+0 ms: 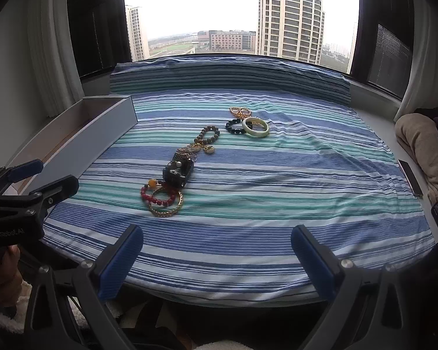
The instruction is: Organize jewelry
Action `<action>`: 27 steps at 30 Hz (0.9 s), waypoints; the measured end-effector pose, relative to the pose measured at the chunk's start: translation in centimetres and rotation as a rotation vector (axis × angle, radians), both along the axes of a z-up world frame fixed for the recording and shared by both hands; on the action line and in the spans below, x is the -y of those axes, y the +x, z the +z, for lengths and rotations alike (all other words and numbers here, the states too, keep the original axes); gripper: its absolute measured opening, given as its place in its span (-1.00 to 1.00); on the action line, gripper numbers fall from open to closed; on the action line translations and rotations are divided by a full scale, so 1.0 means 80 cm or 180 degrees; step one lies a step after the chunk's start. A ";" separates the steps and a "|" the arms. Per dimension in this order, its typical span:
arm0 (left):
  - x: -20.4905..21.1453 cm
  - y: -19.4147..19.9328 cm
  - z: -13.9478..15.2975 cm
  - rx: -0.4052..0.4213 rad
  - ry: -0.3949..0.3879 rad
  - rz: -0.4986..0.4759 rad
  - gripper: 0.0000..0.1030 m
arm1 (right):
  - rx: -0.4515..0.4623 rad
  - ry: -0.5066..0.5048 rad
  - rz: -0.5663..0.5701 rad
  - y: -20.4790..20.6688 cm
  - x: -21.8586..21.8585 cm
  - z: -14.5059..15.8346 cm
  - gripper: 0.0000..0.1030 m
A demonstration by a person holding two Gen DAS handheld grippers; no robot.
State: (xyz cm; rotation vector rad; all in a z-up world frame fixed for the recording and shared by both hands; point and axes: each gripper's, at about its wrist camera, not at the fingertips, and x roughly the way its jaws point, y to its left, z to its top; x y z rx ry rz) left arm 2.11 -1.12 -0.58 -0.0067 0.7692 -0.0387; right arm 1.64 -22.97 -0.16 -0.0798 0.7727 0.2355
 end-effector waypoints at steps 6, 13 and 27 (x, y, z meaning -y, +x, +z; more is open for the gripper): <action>-0.002 -0.004 0.000 0.0001 0.0000 0.0003 0.99 | 0.0020 -0.0008 0.0027 -0.003 -0.002 0.000 1.00; -0.002 -0.006 -0.004 -0.0020 -0.0010 -0.0002 0.99 | 0.0024 -0.0003 0.0024 -0.008 -0.002 -0.001 1.00; -0.008 -0.009 -0.012 -0.0082 -0.0044 0.0008 0.99 | 0.0014 0.0074 0.0086 -0.010 -0.008 -0.007 1.00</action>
